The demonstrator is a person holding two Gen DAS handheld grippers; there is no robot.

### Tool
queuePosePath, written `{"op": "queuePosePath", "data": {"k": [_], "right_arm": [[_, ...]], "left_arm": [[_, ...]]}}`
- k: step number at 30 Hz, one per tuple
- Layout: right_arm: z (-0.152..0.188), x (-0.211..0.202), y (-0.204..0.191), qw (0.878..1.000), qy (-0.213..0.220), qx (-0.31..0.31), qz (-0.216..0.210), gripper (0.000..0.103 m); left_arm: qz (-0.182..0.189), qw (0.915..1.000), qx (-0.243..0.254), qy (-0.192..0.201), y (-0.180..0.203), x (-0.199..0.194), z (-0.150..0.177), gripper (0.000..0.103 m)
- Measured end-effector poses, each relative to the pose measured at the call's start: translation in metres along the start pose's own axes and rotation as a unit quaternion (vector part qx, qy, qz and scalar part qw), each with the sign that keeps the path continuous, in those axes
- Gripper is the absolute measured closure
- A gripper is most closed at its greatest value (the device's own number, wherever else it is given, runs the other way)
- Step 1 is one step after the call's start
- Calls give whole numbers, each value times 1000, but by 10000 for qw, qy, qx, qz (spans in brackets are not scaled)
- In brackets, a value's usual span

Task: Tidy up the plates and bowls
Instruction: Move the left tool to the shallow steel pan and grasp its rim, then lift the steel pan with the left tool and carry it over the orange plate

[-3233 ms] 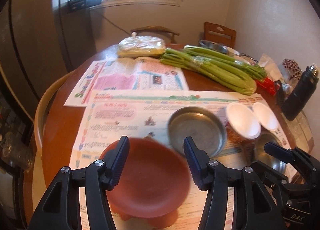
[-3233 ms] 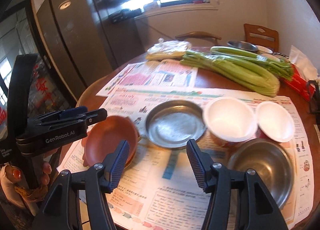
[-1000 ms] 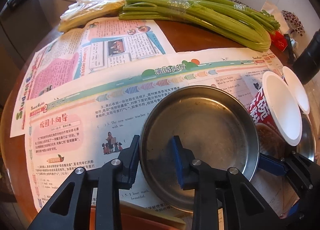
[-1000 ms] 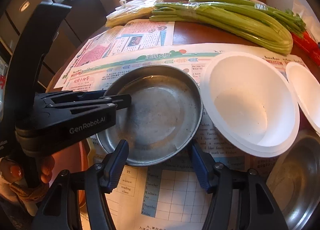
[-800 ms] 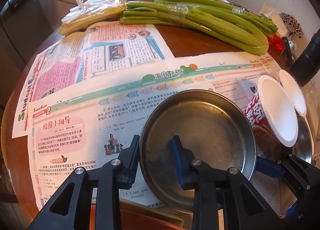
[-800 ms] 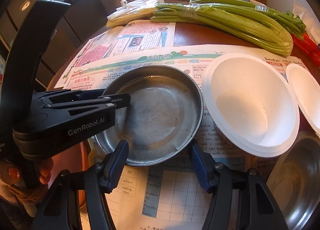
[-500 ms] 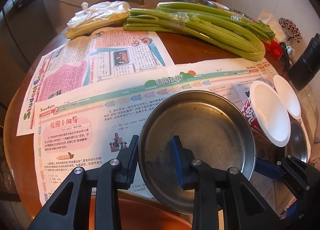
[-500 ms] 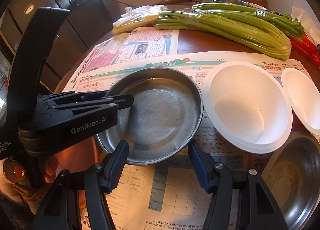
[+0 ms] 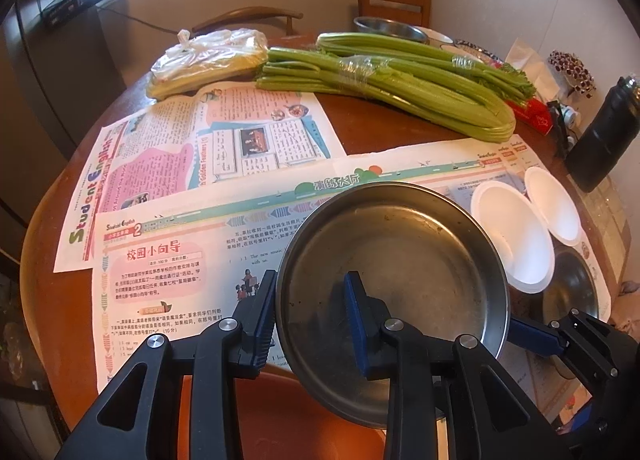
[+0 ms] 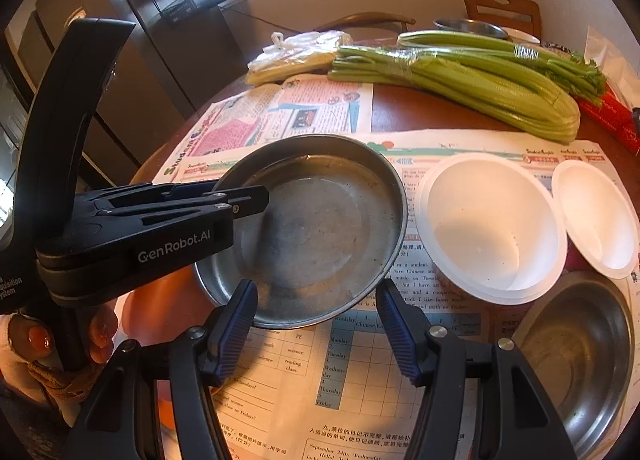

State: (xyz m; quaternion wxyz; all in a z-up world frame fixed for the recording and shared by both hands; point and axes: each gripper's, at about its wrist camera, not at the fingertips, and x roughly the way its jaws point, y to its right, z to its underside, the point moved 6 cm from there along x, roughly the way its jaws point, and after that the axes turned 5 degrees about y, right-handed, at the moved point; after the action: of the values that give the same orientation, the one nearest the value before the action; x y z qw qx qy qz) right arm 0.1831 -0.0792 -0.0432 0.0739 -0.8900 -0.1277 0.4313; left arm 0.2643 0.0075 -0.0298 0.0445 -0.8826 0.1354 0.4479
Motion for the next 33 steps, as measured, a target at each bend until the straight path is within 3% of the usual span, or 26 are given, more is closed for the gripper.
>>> {"op": "queuePosePath", "data": {"k": [33], "right_arm": [[20, -51, -69, 9968, 390, -650, -266, 41]], "left_arm": [[-144, 9967, -415, 687, -35, -94, 42, 69]]}}
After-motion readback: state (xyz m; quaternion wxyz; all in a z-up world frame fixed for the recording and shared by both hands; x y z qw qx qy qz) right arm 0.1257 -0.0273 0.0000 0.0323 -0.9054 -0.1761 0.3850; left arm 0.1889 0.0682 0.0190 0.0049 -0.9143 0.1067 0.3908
